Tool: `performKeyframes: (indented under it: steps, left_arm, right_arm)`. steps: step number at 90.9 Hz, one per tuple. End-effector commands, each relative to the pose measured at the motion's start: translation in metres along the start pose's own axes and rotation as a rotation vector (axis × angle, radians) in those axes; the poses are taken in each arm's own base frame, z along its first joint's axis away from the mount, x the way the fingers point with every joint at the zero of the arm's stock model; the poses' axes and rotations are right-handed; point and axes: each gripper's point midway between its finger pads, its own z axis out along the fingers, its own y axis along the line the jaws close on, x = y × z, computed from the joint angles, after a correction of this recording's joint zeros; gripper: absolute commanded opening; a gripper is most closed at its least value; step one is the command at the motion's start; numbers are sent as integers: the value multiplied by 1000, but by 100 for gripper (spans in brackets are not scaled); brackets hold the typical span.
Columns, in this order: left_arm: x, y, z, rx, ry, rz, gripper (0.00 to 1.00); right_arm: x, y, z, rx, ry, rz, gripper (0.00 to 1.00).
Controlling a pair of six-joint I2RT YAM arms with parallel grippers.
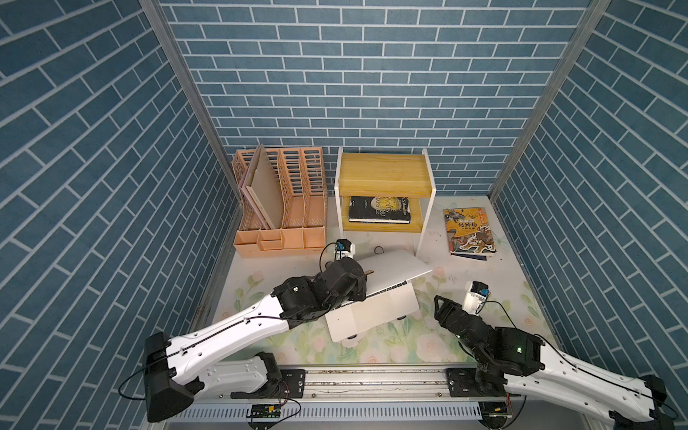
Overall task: Close the laptop lid and set it aside
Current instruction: Close the lid of the laptop.
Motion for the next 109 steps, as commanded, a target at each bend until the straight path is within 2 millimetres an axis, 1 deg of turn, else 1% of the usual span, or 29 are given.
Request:
performKeyframes:
  steps: [1, 11, 29, 42, 44, 48, 49, 52, 63, 72, 77, 92, 99, 109]
  left_arm:
    - [17, 10, 7, -29, 27, 5, 33]
    - [23, 18, 12, -56, 24, -9, 34]
    - [36, 34, 23, -88, 15, -34, 37]
    - [45, 41, 28, -109, 27, -41, 38]
    - [45, 42, 28, -110, 23, -44, 39]
    - [46, 44, 29, -113, 18, -48, 40]
    - [46, 45, 29, -114, 16, -48, 40]
    - [46, 46, 29, -115, 11, -49, 40]
    - [50, 52, 30, -122, 10, -53, 42]
    - [53, 55, 31, -127, 11, -58, 42]
    - [54, 57, 31, -132, 6, -61, 42]
    - [51, 65, 28, -145, -35, -74, 43]
    - [49, 67, 26, -143, -52, -81, 44]
    - [48, 67, 25, -132, -66, -90, 48]
  right_arm:
    - [-31, -2, -16, 50, -81, -32, 65]
    - [-50, 14, -27, 41, -102, -76, 66]
    - [-81, 55, -46, -40, -123, -149, 67]
    - [-92, 89, -55, -102, -105, -222, 67]
    - [-92, 92, -54, -104, -101, -229, 67]
    - [-94, 105, -55, -118, -88, -261, 67]
    - [-94, 105, -55, -118, -88, -261, 67]
    - [-94, 117, -56, -143, -73, -285, 67]
    - [-83, 152, -51, -196, 3, -373, 67]
    - [-68, 171, -41, -196, 72, -449, 66]
    - [-61, 176, -36, -184, 95, -480, 65]
    - [-32, 194, -16, -173, 192, -575, 58]
    - [-19, 198, -8, -174, 231, -594, 55]
    - [1, 196, 3, -171, 282, -616, 53]
